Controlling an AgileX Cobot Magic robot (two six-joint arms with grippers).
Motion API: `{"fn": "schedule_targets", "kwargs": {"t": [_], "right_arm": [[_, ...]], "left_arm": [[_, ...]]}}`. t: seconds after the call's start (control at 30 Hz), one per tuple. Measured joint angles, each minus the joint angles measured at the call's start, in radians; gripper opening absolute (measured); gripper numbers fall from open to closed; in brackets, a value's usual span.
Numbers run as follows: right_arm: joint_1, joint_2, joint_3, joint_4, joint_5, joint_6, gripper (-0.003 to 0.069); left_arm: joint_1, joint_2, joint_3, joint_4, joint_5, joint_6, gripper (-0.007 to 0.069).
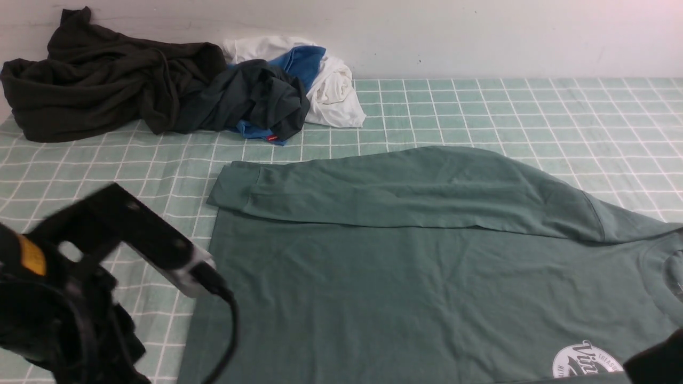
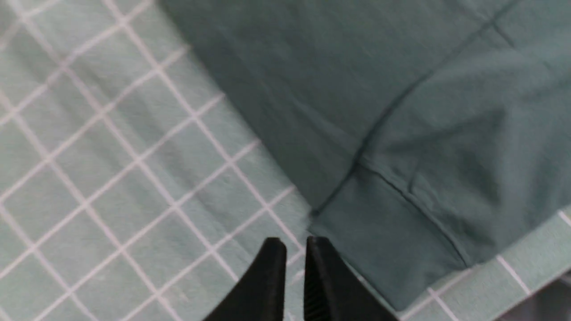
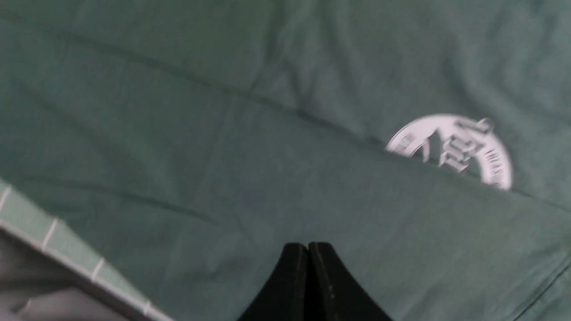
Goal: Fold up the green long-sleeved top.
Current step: Use the left arm to clamp the cuff closest to it
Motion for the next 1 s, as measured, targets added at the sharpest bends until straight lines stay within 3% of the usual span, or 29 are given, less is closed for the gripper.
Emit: {"fn": "schedule_targets", "kwargs": {"t": [0.03,0.07,0.17,0.3,0.4,0.57,0.63,0.73,0.87,1.0], "right_arm": [[0.006,0.002,0.0,-0.004,0.002,0.0,-0.0014],[0.058,0.021,-0.001,-0.024,0.006,-0.001,-0.0014],[0.093,0.026,-0.001,-0.049,0.007,-0.001,-0.0014],[0.097,0.027,-0.002,-0.053,0.009,-0.001,-0.0014],[0.097,0.027,-0.002,-0.057,-0.001,-0.001,-0.0014],[0.097,0.027,-0.002,-0.057,-0.025,-0.001,-0.0014],[0.097,0.027,-0.002,-0.057,-0.032,-0.001,-0.0014],[0.097,0.027,-0.002,-0.057,-0.04,-0.001,-0.0014],[0.097,0.027,-0.002,-0.059,-0.058,-0.001,-0.0014],[0.097,0.027,-0.002,-0.08,-0.086,-0.001,-0.0014]], "left_arm": [[-0.014,0.015,0.0,0.0,0.0,0.0,0.009],[-0.072,0.075,0.0,0.0,0.0,0.0,0.0139],[-0.14,0.199,-0.002,0.0,-0.002,0.0,0.0237],[-0.194,0.339,-0.007,0.0,-0.041,0.0,0.0337],[-0.214,0.453,-0.008,0.0,-0.113,0.0,0.0388],[-0.215,0.572,-0.013,0.002,-0.182,0.0,0.0398],[-0.215,0.579,-0.018,-0.001,-0.179,-0.003,0.0389],[-0.215,0.582,-0.023,-0.019,-0.161,-0.005,0.0296],[-0.237,0.56,-0.02,-0.072,-0.132,0.021,0.0064],[-0.243,0.499,-0.037,-0.057,-0.106,0.034,0.0007]]}}
